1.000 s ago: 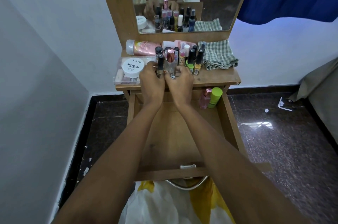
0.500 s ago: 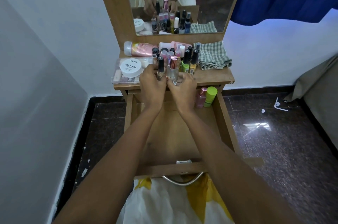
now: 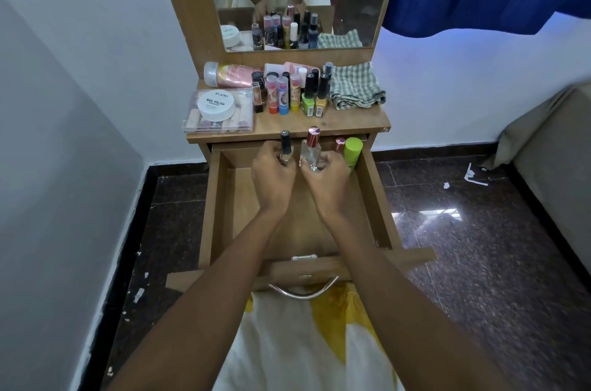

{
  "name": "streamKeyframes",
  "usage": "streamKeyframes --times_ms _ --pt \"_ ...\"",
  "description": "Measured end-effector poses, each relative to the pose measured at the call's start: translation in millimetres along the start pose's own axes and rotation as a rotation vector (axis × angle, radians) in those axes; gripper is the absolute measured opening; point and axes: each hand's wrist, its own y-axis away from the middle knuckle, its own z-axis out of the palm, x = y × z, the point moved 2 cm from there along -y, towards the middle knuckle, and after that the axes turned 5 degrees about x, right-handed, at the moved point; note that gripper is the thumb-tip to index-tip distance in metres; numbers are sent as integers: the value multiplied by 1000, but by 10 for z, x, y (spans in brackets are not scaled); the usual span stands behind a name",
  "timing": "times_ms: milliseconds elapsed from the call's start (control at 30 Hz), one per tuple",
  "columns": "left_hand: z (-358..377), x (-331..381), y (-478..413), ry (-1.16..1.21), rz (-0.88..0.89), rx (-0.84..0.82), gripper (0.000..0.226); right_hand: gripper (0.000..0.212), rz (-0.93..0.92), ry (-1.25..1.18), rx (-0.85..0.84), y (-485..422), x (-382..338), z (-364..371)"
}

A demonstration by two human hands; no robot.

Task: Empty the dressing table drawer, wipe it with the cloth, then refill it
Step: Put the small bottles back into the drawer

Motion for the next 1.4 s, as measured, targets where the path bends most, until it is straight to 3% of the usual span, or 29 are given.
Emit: streamKeyframes --times_ms 533,833,1400 --pt "358 -287 61 -142 -137 -167 21 24 364 52 -39 -173 416 131" --pt "500 -419 17 -154 -141 -190 21 33 365 105 26 -209 528 224" --pt "628 -387 14 -41 -188 -202 20 21 526 -61 115 -316 644 258"
